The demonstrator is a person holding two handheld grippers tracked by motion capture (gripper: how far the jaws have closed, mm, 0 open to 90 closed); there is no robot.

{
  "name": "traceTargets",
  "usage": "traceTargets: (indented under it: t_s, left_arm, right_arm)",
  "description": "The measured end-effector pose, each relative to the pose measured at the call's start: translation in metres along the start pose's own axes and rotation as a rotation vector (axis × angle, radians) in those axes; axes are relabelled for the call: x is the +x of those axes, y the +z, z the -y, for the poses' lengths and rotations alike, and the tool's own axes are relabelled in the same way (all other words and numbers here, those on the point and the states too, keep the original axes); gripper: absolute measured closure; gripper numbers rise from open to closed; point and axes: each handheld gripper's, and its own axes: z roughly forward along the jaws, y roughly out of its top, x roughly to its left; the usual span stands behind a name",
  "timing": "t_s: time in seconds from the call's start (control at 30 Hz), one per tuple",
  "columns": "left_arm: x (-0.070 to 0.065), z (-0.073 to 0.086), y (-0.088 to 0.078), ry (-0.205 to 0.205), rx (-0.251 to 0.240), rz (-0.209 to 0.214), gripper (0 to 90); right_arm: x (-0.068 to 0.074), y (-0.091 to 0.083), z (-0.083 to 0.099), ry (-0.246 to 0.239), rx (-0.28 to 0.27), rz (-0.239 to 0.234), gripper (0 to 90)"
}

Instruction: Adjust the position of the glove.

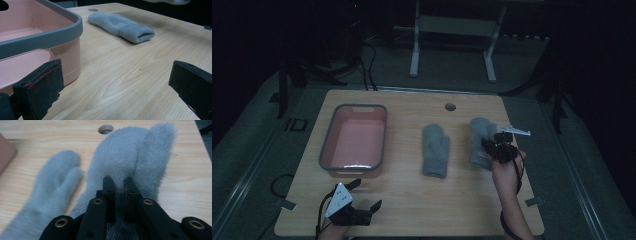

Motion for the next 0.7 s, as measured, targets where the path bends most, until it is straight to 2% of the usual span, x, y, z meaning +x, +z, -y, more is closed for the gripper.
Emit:
traceTargets:
  t_s: [0.13,0.27,0.53,0.7]
  left_arm:
    - [0.0,0.0,0.0,0.001,0.001,0.002,0.2]
    - [0.0,0.0,-0.001,0.002,-0.002,0.0,0.2]
    - [0.0,0.0,-0.002,0.003,-0.001,0.002,0.2]
    - [0.0,0.0,-0.001,0.004,0.002,0.004,0.2]
  right_arm:
    - [0.018,-0.001,-0.009,-0.003,-0.009,-0.022,82.8]
    - [0.039,0.001,-0.016,-0.026,-0.015,-0.039,82.8]
    - [0.077,0.009,-0.021,-0.055,-0.018,-0.08,82.8]
    - [0.094,0.015,-0.022,-0.062,-0.019,-0.109,82.8]
